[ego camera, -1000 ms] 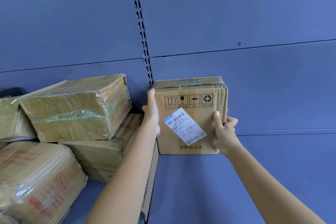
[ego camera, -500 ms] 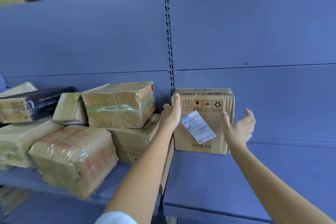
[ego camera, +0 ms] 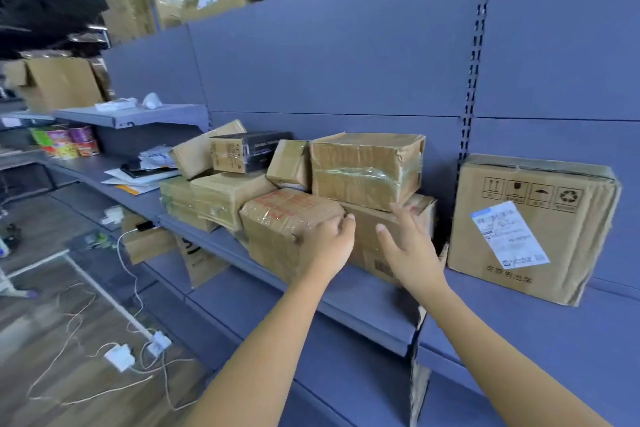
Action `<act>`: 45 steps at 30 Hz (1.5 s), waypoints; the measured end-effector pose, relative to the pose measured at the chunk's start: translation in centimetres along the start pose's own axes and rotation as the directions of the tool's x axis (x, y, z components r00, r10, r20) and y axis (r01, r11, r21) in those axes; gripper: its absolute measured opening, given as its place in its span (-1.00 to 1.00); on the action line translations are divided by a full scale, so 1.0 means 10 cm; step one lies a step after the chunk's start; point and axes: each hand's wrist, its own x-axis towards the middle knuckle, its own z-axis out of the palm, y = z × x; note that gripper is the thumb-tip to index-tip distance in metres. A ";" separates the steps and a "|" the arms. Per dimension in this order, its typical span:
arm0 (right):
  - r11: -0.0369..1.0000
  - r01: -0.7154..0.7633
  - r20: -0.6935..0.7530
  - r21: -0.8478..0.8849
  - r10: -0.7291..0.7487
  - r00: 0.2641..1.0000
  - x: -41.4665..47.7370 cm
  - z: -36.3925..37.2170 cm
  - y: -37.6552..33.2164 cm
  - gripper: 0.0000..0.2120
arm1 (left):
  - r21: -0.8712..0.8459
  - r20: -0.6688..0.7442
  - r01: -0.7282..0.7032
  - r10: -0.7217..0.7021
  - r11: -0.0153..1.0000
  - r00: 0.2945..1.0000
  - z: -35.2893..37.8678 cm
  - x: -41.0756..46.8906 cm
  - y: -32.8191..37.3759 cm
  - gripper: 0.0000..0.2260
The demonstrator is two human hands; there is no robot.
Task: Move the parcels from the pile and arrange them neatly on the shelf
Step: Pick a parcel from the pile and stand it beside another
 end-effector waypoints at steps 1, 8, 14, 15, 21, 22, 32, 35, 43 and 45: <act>1.000 0.013 0.033 0.010 -0.013 0.999 0.00 0.11 -0.07 -0.52 | -0.010 -0.013 0.045 -0.045 0.999 0.999 -0.11 -0.03 -0.11 -0.60; 0.998 0.036 0.151 0.056 -0.044 0.988 -0.04 0.70 -0.53 -0.54 | -0.003 -0.086 0.140 -0.139 0.990 0.986 -0.68 -0.10 -0.73 -0.62; 1.000 0.030 0.160 0.004 -0.030 0.987 0.07 1.03 -0.80 -0.60 | 0.003 -0.041 0.092 -0.092 0.996 0.995 -0.92 0.16 -0.99 -0.66; 1.000 0.023 0.146 -0.005 -0.022 0.989 0.11 1.08 -0.84 -0.58 | 0.019 -0.021 0.077 -0.077 0.997 0.997 -0.96 0.23 -1.04 -0.67; 0.998 -0.044 0.099 -0.051 0.049 0.994 0.34 1.49 -1.12 -0.59 | 0.009 0.045 -0.010 0.009 1.000 0.999 -1.35 0.71 -1.40 -0.76; 0.996 -0.055 0.087 -0.075 0.061 0.994 0.37 1.56 -1.13 -0.60 | 0.002 0.035 -0.015 0.015 1.000 0.999 -1.41 0.78 -1.47 -0.78; 0.965 -0.088 0.022 -0.249 0.096 0.995 0.83 1.96 -1.21 -0.67 | -0.005 -0.204 0.009 -0.009 1.000 0.979 -1.76 1.44 -2.12 -0.67; 0.970 -0.082 0.015 -0.231 0.087 0.996 1.05 2.11 -1.24 -0.63 | -0.043 -0.255 -0.014 0.002 0.999 0.967 -1.81 1.70 -2.20 -0.61; 0.995 -0.017 0.017 -0.094 0.018 1.000 1.78 2.53 -1.42 -0.56 | 0.052 -0.349 -0.143 0.152 0.988 0.925 -2.01 2.33 -2.34 -0.46; 0.998 -0.027 0.002 -0.053 0.028 1.000 1.94 2.60 -1.42 -0.54 | 0.055 -0.364 -0.137 0.147 0.989 0.920 -2.07 2.52 -2.31 -0.44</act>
